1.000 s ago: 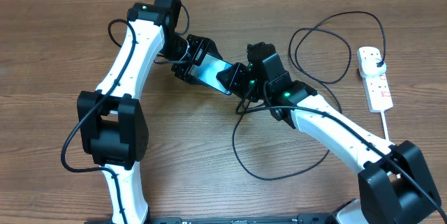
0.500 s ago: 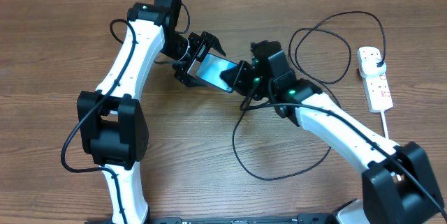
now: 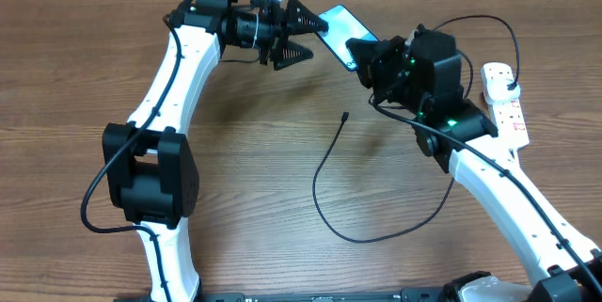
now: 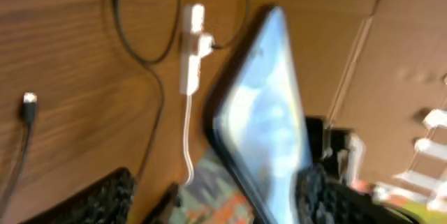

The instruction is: Plug charger to phone and switch on socket

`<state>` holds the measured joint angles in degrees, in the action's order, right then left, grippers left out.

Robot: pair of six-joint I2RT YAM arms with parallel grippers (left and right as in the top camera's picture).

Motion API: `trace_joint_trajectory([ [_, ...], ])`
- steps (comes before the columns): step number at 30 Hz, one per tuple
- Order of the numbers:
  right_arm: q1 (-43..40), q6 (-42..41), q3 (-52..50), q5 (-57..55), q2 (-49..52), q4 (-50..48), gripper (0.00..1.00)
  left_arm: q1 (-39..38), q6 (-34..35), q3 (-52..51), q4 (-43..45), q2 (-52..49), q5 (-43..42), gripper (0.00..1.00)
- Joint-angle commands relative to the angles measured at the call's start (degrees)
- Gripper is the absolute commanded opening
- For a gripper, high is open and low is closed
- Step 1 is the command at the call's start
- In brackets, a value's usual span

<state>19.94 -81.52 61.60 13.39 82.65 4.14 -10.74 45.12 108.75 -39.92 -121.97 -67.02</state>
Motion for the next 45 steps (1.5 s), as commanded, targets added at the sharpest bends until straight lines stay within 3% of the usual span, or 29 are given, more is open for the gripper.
trace_joint_trajectory([
  [1, 2.84, -9.01, 1.11, -8.61, -1.42, -1.14, 0.04, -0.35, 13.77, 1.01, 7.56, 0.59, -2.67, 0.75],
  [5, 4.81, -13.46, 1.11, -13.42, -1.42, -2.99, 0.04, -1.86, 25.83, 1.01, 15.96, 0.59, -0.9, 0.62],
  [12, 5.25, -13.44, 1.11, -13.75, -1.31, -6.73, 0.04, -3.76, 32.37, 1.01, 18.43, 0.59, 2.25, 0.55],
  [15, 5.81, -13.44, 1.11, -13.77, -1.09, -6.67, 0.04, -4.07, 34.71, 1.01, 19.47, 0.59, 2.27, 0.47],
  [18, 6.29, -13.46, 1.11, -13.77, -0.92, -6.67, 0.04, -4.07, 34.88, 1.01, 19.45, 0.59, 2.43, 0.42],
  [22, 6.71, -14.38, 1.11, -13.75, -0.87, -6.67, 0.04, -4.09, 36.83, 1.01, 19.45, 0.59, 2.47, 0.21],
  [27, 6.73, -14.51, 1.11, -13.75, -0.81, -6.67, 0.04, -4.09, 36.83, 1.01, 19.45, 0.59, 2.45, 0.04],
  [32, 6.73, -14.51, 1.11, -13.73, -0.81, -6.67, 0.04, -4.09, 36.74, 1.01, 19.43, 0.59, 2.45, 0.04],
  [33, 6.73, -14.51, 1.11, -13.73, -0.81, -6.69, 0.05, -4.07, 36.24, 1.01, 19.43, 0.59, 2.45, 0.04],
  [36, 6.73, -14.49, 1.11, -13.75, -0.81, -6.67, 0.22, -4.0, 32.89, 1.01, 19.39, 0.59, 2.69, 0.04],
  [38, 6.71, -14.43, 1.11, -13.73, -0.81, -6.64, 0.32, -3.58, 27.17, 1.01, 19.17, 0.59, 3.21, 0.04],
  [41, 6.14, -9.94, 1.11, -13.68, -0.83, -6.25, 0.35, -1.95, 16.72, 1.01, 17.88, 0.59, 4.33, 0.04],
  [45, 4.24, 4.22, 1.11, -13.29, -0.87, 0.5, 0.4, 1.75, 2.43, 1.01, 9.6, 0.59, 7.06, 0.04],
])
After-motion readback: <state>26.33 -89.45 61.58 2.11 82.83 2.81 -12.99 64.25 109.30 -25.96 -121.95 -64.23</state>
